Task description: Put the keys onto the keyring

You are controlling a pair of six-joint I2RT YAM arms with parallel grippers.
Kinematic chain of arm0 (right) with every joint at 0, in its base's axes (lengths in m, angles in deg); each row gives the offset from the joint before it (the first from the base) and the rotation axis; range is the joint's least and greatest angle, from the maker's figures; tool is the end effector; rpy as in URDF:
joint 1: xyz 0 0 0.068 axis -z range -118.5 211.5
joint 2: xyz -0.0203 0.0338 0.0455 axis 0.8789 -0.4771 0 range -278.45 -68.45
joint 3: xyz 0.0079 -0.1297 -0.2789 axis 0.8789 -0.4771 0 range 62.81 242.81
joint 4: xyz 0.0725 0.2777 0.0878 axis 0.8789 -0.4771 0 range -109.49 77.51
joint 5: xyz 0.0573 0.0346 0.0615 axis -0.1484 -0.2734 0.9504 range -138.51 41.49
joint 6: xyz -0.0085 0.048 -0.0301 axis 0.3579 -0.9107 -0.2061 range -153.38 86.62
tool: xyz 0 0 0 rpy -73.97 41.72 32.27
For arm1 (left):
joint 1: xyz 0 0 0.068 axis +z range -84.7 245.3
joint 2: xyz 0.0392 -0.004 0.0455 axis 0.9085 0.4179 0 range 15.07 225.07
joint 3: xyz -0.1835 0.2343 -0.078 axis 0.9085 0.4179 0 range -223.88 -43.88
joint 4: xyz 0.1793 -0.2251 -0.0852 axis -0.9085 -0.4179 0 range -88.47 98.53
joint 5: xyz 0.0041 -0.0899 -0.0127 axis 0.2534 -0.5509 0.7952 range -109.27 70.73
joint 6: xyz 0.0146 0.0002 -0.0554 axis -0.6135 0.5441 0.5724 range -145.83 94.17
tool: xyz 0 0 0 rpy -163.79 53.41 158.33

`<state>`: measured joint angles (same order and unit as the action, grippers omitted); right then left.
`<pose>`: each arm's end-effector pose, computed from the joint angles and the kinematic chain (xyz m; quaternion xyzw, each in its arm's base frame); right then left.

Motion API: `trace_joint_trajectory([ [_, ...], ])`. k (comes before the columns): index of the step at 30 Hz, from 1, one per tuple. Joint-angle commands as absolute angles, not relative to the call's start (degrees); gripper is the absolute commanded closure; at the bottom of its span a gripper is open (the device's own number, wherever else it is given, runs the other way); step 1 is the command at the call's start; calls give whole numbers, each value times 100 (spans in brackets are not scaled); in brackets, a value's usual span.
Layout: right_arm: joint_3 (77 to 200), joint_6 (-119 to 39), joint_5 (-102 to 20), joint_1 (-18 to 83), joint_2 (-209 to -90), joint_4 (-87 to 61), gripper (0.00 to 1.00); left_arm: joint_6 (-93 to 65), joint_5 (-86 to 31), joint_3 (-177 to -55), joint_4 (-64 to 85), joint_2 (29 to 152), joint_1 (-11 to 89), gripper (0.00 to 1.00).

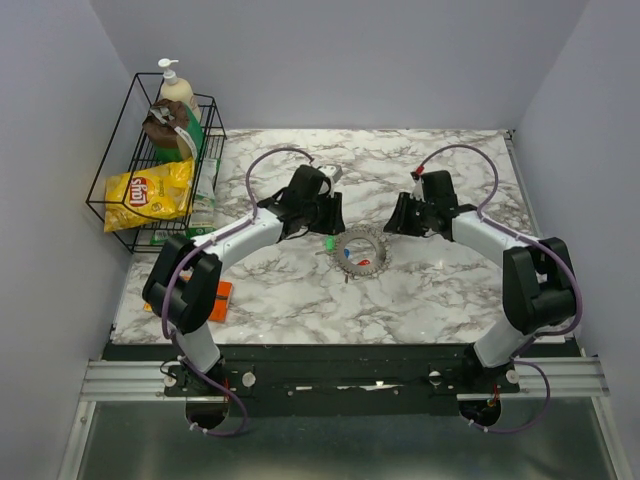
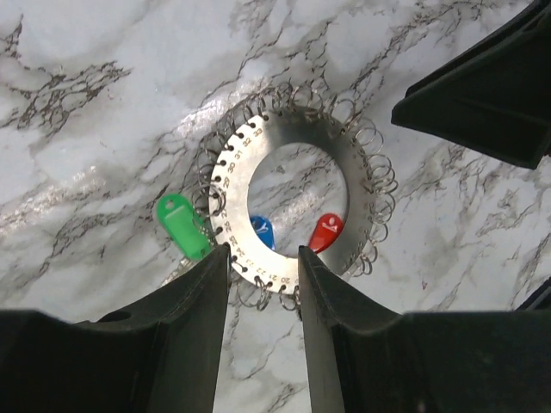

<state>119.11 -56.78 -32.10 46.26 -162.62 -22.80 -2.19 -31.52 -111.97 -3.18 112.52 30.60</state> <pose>0.3633 0.1110 0.2003 0.0150 0.9259 0.2426 0.2891 0.3430 -0.2479 0.2483 0.1312 0.8965 -0.2856 0.3123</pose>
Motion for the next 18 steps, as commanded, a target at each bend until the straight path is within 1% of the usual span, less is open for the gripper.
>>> trace_joint_trajectory([
  [1,12249,-5518,-3225,4665,-16425,-2444,60,-359,-3289,-11805,-377,11745,3014,54],
  [6,12425,-5465,-3198,4674,-16556,-2462,59,-404,-3351,-12244,-466,12071,3014,54],
  [13,12583,-5403,-3216,4674,-16671,-2444,52,-377,-3412,-12500,-457,12318,3014,54],
  [18,12584,-5368,-3234,4674,-16662,-2418,52,-386,-3404,-12492,-448,12318,2997,54],
])
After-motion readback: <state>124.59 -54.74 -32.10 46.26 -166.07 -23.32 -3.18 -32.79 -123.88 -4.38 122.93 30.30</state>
